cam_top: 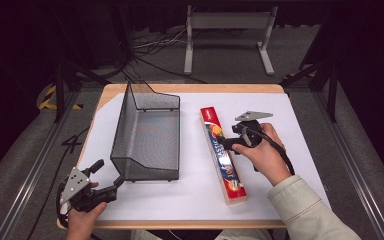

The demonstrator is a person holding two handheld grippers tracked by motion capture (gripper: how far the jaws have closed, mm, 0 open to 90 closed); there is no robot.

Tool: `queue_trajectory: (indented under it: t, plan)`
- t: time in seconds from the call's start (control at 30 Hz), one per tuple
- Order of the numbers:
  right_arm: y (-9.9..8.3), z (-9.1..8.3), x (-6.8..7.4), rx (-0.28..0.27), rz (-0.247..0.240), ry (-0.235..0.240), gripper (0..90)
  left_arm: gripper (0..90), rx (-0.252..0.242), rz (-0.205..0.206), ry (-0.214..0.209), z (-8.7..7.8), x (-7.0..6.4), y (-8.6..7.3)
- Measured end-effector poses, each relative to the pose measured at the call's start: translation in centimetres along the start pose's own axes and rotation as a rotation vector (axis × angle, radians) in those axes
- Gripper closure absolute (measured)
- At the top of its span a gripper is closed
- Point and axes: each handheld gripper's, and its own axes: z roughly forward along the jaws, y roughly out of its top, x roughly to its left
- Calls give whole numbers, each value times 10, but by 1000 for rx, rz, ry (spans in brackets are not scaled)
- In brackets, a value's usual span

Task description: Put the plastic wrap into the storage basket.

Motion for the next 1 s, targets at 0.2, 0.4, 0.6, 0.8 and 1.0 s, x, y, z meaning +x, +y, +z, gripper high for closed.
queue_trajectory:
  t: [0.2, 0.4, 0.6, 0.8, 1.0]
  plan:
    - [-1, 12, 5, 46, 12, -9, 247, 151, -1, 3, 4, 0, 0, 0]
    - [-3, 24, 11, 110, 56, -34, 225, 151, -2, 3, 4, 0, 0, 0]
    - [-5, 32, 16, 176, 117, -24, 190, 151, -5, 5, 4, 0, 1, -1]
    - [-8, 41, 20, 222, 103, -71, 174, 151, -8, 2, 5, -1, 1, -1]
    - [-11, 48, 20, 260, 102, -86, 166, 151, -7, -1, 8, -2, 1, -1]
